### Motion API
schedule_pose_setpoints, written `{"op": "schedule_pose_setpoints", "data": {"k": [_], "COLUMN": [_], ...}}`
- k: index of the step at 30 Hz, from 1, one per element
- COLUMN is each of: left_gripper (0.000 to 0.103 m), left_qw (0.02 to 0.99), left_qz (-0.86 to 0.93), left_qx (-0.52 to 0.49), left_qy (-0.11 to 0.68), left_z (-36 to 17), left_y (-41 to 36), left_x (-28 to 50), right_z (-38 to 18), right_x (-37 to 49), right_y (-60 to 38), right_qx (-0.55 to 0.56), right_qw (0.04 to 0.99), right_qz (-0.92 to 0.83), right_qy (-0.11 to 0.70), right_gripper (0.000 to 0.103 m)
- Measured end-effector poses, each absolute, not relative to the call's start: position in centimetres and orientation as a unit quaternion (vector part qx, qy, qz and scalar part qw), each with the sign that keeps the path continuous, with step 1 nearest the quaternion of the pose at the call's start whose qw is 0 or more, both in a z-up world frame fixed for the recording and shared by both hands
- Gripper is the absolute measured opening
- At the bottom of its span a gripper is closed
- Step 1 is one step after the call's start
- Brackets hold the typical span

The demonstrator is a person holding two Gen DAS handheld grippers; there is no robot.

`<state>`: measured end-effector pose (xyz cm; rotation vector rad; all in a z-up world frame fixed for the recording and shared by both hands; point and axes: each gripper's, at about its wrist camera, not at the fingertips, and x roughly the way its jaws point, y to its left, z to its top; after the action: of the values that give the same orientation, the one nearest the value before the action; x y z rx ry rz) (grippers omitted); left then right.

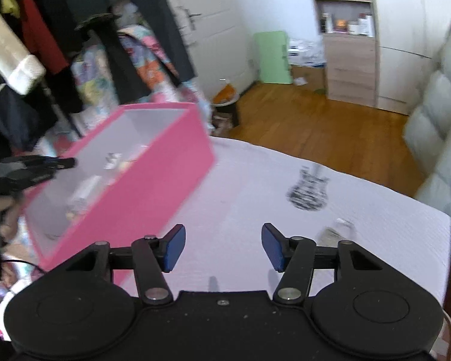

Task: Organize rigid objects
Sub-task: 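Move right tool back to the second set of keys on the table, then grasp the keys by the ring with right tool and lift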

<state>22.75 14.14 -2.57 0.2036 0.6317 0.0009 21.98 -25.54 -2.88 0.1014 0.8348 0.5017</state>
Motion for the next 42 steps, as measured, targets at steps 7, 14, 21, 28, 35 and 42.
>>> {"op": "schedule_pose_setpoints", "data": {"k": [7, 14, 21, 28, 35, 42], "left_gripper": [0.008, 0.007, 0.008, 0.008, 0.008, 0.008], "left_qw": [0.945, 0.944, 0.944, 0.943, 0.943, 0.943], "left_qz": [0.006, 0.002, 0.003, 0.003, 0.004, 0.008], "left_qx": [0.110, 0.110, 0.112, 0.108, 0.110, 0.111], "left_qy": [0.307, 0.310, 0.311, 0.313, 0.313, 0.314], "left_z": [-2.6, -2.6, -2.6, -2.6, -2.6, -2.9], "left_y": [13.8, 13.8, 13.8, 14.1, 14.0, 13.9], "left_x": [22.7, 22.7, 22.8, 22.8, 22.7, 22.8], "right_z": [-6.9, -10.0, -10.9, -10.5, -7.2, -2.8], "right_x": [24.0, 26.0, 28.2, 27.1, 24.7, 22.1], "right_y": [-28.6, -28.5, -28.0, -28.7, -28.5, -25.3], "right_qx": [0.055, 0.080, 0.065, 0.082, 0.139, 0.123], "right_qw": [0.890, 0.884, 0.907, 0.921, 0.924, 0.931], "right_qz": [0.136, 0.120, 0.060, 0.073, 0.146, 0.213], "right_qy": [0.431, 0.444, 0.412, 0.373, 0.325, 0.269], "right_gripper": [0.064, 0.063, 0.056, 0.030, 0.030, 0.030]}}
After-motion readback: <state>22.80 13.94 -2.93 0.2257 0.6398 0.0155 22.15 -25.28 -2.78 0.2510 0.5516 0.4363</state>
